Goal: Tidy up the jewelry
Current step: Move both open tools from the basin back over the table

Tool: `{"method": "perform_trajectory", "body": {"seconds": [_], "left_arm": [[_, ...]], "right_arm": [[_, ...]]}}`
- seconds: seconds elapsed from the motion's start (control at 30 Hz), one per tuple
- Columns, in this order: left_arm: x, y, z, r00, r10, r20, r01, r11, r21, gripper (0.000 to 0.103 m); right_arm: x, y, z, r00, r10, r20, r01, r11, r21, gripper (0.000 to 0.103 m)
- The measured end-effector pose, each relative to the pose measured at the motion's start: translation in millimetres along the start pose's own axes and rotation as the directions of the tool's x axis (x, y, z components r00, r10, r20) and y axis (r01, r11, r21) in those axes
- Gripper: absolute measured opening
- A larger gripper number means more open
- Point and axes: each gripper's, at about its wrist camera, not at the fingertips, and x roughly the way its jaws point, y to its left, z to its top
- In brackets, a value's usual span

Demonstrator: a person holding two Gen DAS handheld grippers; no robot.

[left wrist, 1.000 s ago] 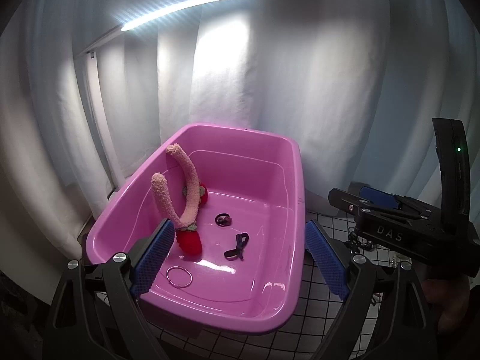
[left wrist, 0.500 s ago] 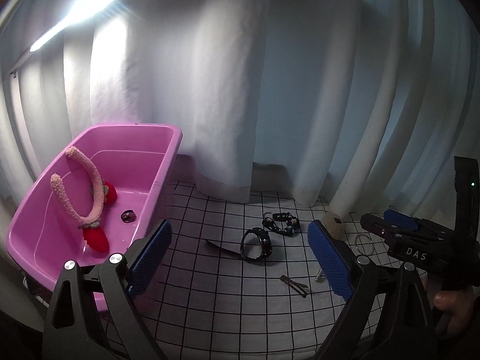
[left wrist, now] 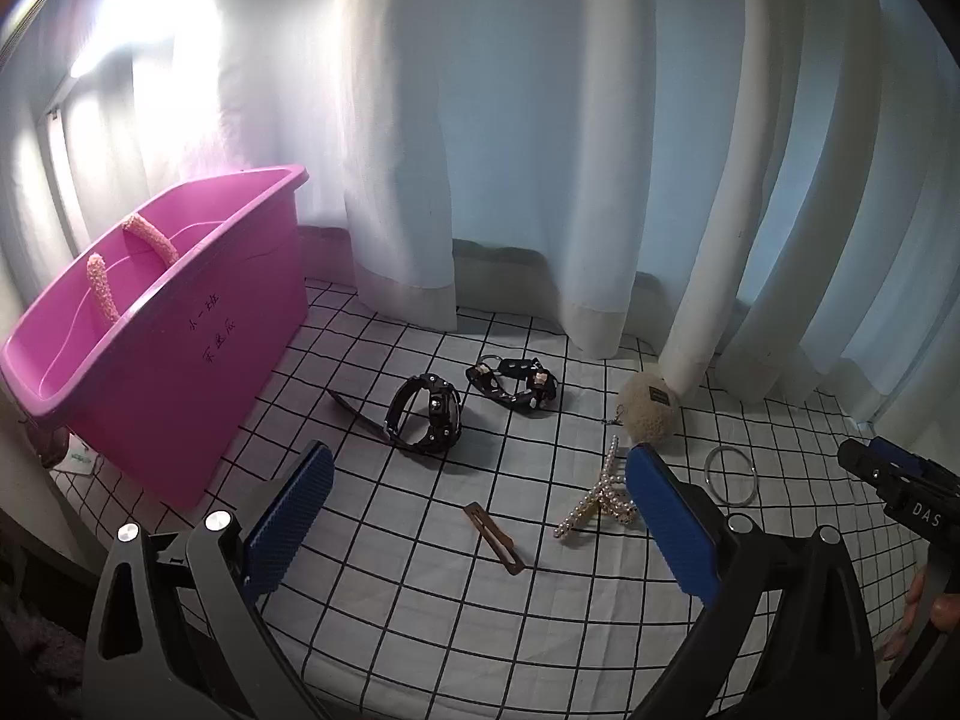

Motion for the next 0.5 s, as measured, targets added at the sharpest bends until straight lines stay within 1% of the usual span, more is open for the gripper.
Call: {"method": "perform_trajectory", "body": {"seconds": [0.1,0.2,0.27,0.4,0.5], "left_arm": [[4,-26,-12,0.997,0.075,-0.013,-0.075,0.997,-0.002,0.096],[3,-43,-25,0.994,0.113,-0.009,-0.113,0.993,-0.016,0.096],[7,-50,-31,0.99,0.136,-0.021,-0.136,0.991,-0.016,0.096],[18,-59,-39,0.988,0.152,-0.025,-0.152,0.988,0.005,0.096],[31,-63,-44,0.99,0.143,-0.013,-0.143,0.989,0.033,0.096]], "right_arm": [[14,-22,-2,0.998,0.05,-0.04,-0.051,0.998,-0.028,0.068],[27,-32,-2,0.994,0.083,-0.075,-0.088,0.994,-0.068,0.068],[35,-36,-2,0.99,0.102,-0.094,-0.109,0.991,-0.078,0.068],[50,-42,-6,0.985,0.123,-0.122,-0.134,0.987,-0.091,0.068],[65,-45,-10,0.982,0.126,-0.144,-0.138,0.987,-0.081,0.068]]}}
